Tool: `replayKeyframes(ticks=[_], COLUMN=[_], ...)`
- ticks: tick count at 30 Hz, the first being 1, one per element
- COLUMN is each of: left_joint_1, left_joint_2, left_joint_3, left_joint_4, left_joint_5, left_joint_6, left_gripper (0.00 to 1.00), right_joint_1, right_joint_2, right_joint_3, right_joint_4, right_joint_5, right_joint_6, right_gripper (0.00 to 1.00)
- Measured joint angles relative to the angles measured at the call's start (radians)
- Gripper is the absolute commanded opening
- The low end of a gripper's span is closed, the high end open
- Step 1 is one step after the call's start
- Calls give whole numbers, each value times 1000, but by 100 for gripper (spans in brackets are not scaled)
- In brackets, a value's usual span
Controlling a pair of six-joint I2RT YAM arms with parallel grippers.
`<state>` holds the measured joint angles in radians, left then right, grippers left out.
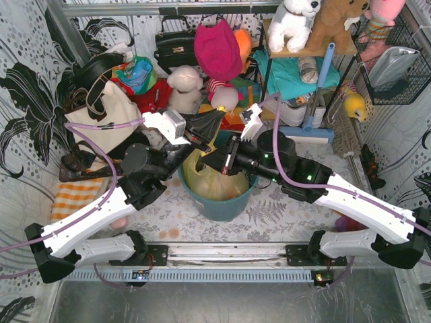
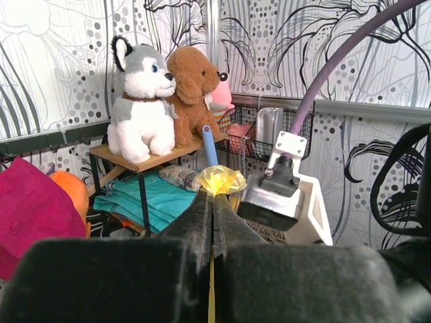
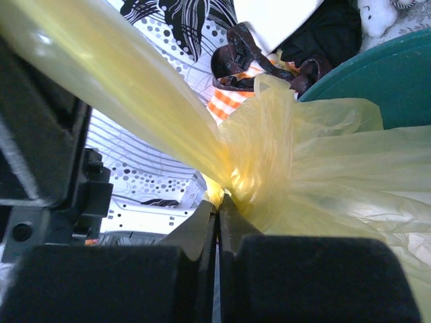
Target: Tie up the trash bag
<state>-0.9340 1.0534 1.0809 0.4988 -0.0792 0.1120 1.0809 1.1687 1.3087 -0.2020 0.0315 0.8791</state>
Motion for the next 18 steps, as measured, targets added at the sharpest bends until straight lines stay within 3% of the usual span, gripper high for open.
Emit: replayKeyframes(ticks=[11, 16, 18], left_joint_1=[0, 0, 0], left_joint_2=[-18, -37, -43], left_joint_3=[-1, -16, -18], left_joint_4=[-11, -16, -21], left_joint_5=[20, 55, 63], left_joint_6=[-4, -7, -8], left_gripper=[1, 9, 19], right_joint_1=[117, 135, 137], right_joint_2=[74, 74, 74], right_joint_3=[5, -5, -18], right_joint_4=[14, 34, 53], right_joint_5=[297, 431, 469], right_joint_6=[3, 3, 3], right_gripper=[0, 0, 0])
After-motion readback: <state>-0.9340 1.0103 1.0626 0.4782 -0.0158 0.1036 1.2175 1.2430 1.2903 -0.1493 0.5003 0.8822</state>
